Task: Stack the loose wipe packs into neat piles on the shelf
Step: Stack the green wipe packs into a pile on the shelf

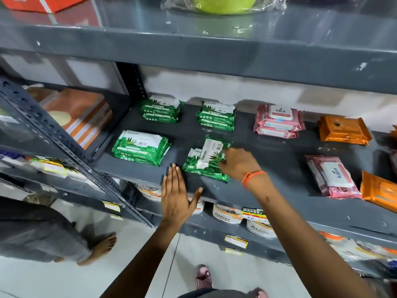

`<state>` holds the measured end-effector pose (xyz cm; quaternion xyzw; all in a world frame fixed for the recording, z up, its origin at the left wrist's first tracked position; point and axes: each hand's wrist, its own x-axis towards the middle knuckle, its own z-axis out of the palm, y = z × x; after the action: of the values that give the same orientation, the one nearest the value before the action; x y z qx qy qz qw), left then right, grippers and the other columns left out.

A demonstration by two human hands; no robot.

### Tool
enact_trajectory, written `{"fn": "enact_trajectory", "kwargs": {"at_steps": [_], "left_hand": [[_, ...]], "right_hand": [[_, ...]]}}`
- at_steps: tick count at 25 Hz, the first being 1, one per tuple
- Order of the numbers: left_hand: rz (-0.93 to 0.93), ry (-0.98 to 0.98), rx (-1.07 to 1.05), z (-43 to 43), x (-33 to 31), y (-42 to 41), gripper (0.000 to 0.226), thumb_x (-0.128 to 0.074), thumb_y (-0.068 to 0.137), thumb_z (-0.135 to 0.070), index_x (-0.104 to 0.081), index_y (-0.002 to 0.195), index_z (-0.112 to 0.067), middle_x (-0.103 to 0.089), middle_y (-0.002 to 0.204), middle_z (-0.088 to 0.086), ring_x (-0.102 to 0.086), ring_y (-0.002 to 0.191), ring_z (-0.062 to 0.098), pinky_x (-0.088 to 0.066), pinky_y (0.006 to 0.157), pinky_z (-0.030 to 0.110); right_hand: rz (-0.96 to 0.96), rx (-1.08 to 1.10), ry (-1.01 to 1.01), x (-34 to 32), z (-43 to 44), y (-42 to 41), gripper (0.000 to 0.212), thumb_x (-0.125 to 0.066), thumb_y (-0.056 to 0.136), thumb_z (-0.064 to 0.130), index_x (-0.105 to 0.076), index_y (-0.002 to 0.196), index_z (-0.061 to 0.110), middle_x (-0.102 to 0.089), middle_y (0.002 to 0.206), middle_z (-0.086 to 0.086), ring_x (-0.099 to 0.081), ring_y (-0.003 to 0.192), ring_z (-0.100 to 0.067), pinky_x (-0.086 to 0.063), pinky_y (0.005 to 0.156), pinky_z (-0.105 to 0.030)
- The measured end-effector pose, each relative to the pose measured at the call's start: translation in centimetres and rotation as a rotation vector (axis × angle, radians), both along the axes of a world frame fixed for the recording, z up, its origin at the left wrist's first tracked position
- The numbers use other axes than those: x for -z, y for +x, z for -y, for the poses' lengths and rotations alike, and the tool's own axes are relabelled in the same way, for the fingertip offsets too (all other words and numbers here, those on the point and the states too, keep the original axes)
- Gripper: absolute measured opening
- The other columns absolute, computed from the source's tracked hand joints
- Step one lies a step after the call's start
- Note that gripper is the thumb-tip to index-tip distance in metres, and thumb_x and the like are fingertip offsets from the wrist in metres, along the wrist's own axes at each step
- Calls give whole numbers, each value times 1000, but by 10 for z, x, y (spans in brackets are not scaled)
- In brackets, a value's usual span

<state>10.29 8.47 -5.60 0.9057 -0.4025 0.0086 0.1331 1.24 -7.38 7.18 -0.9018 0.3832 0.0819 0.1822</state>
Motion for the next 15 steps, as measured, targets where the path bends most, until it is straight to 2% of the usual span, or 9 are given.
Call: {"fn": "enact_trajectory", "kwargs": {"at_steps": [1,3,4,5,6,7,9,12,15], "left_hand": [[11,1,4,-1,1,1,95,-10,85,-71,-15,146,2,-20,156,20,-19,145,30,-14,118,42],[8,7,6,-1,1,2,96,-10,84,-72,-14,146,1,-17,157,19,-16,146,29,-12,119,42],[-1,8,11,-2,2,1,96,-10,84,-73,-12,147,-1,-14,157,18,-13,146,29,-10,119,42],[-11,4,16,-2,3,2,96,-9,83,-74,-11,147,-2,-11,158,17,-10,147,28,-8,119,42],[-17,-6,19,-2,4,3,97,-9,82,-75,-9,147,-3,-9,159,16,-8,147,28,-6,119,41],[-22,-15,21,-2,4,3,97,-8,82,-75,-8,148,-4,-8,159,15,-7,147,27,-6,118,41],[-27,-14,24,-2,5,4,98,-6,81,-76,-9,148,-4,-8,159,15,-8,147,27,-6,118,41],[-8,-3,20,-1,6,4,100,-1,80,-76,-11,147,-3,-11,158,17,-10,147,28,-5,118,41],[-15,-26,23,-2,5,3,102,7,78,-76,-9,147,-2,-10,158,18,-8,147,29,-5,119,42]], "right_hand": [[-111,-49,-18,-7,8,2,23,-47,95,15,-60,113,14,-60,118,-26,-61,105,-32,-50,90,-34],[-254,-153,60,-26,13,10,21,-51,93,9,-57,81,25,-55,84,-22,-55,72,-19,-48,64,-21],[-289,-182,81,-28,16,20,18,-58,89,12,-57,84,30,-56,89,-21,-56,73,-18,-50,66,-21],[-243,-199,127,-25,20,25,27,-64,84,16,-59,109,24,-55,119,-24,-60,98,-24,-54,82,-28],[-244,-262,155,-24,22,31,57,-68,80,16,-47,134,20,-36,149,-21,-48,126,-29,-49,99,-39],[-209,-299,161,-24,23,35,73,-69,79,17,-36,143,18,-22,158,-12,-33,139,-29,-42,108,-42],[-142,-277,144,-18,27,33,71,-68,82,29,-36,143,13,-31,155,-14,-36,138,-31,-41,108,-37],[-48,-376,-19,3,19,36,81,-65,74,58,-36,142,24,-47,145,-10,-46,130,-31,-37,110,-42],[107,-372,-123,25,13,38,80,-56,77,66,-33,144,29,-51,139,-10,-46,128,-31,-37,109,-43]]}}
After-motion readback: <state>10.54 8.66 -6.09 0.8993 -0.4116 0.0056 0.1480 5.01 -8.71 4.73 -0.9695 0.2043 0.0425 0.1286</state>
